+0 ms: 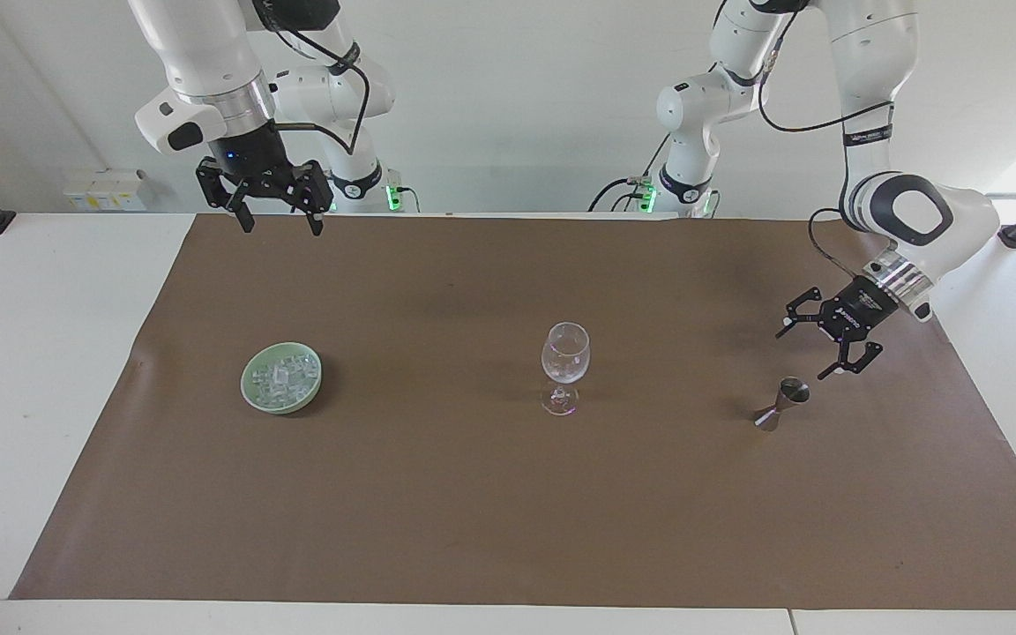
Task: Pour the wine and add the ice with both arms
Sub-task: 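Reach the open left gripper toward the small silver jigger, then close the left gripper on the silver jigger, then lift the jigger with the left gripper toward the wine glass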
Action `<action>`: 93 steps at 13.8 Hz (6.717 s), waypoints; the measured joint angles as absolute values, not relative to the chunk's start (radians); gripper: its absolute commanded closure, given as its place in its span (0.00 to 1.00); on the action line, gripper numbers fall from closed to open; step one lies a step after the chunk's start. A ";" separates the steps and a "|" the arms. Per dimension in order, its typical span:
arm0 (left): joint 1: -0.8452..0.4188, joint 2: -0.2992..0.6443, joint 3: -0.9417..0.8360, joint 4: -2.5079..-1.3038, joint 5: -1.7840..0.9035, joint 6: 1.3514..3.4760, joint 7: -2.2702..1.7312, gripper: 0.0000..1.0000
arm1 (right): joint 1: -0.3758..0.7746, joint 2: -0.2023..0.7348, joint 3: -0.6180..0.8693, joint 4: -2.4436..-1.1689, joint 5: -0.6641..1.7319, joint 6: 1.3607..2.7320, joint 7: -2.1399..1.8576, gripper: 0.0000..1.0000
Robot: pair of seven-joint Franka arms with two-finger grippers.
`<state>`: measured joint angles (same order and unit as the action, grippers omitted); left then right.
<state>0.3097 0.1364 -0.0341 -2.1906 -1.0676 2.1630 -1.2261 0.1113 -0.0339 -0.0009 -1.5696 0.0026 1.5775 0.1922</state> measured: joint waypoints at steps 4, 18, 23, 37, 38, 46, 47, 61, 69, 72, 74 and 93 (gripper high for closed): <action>0.310 0.180 -0.034 -2.191 -1.135 2.163 -1.092 0.00 | 0.111 -0.034 -0.001 -1.570 0.003 1.578 0.192 0.00; 0.295 0.259 -0.047 -2.189 -1.457 2.183 -0.889 0.00 | 0.111 -0.034 -0.001 -1.570 0.003 1.578 0.192 0.00; 0.243 0.280 -0.049 -2.186 -1.526 2.234 -0.848 0.00 | 0.111 -0.034 -0.001 -1.570 0.003 1.578 0.192 0.00; 0.228 0.289 -0.049 -2.180 -1.593 2.267 -0.829 0.24 | 0.111 -0.034 -0.001 -1.570 0.003 1.578 0.192 0.00; 0.225 0.289 -0.049 -2.180 -1.596 2.269 -0.829 0.28 | 0.111 -0.034 -0.001 -1.570 0.003 1.578 0.192 0.00; 0.225 0.290 -0.047 -2.179 -1.597 2.273 -0.829 0.70 | 0.111 -0.034 -0.001 -1.570 0.003 1.578 0.192 0.00; 0.226 0.290 -0.046 -2.179 -1.597 2.273 -0.829 0.80 | 0.111 -0.034 -0.001 -1.570 0.003 1.578 0.192 0.00; 0.212 0.289 -0.058 -2.134 -1.652 2.271 -0.829 1.00 | 0.111 -0.034 -0.001 -1.570 0.003 1.578 0.192 0.00; 0.085 0.245 -0.067 -2.094 -1.716 2.396 -0.970 1.00 | 0.111 -0.034 -0.001 -1.570 0.003 1.578 0.192 0.00; 0.010 0.212 -0.072 -2.092 -1.752 2.483 -1.002 1.00 | 0.111 -0.034 -0.001 -1.570 0.003 1.578 0.192 0.00; -0.036 0.185 -0.078 -2.090 -1.754 2.519 -1.014 1.00 | 0.111 -0.034 -0.001 -1.570 0.003 1.578 0.192 0.00; -0.248 0.144 -0.146 -2.004 -1.772 2.649 -1.009 1.00 | 0.111 -0.034 -0.001 -1.570 0.003 1.578 0.192 0.00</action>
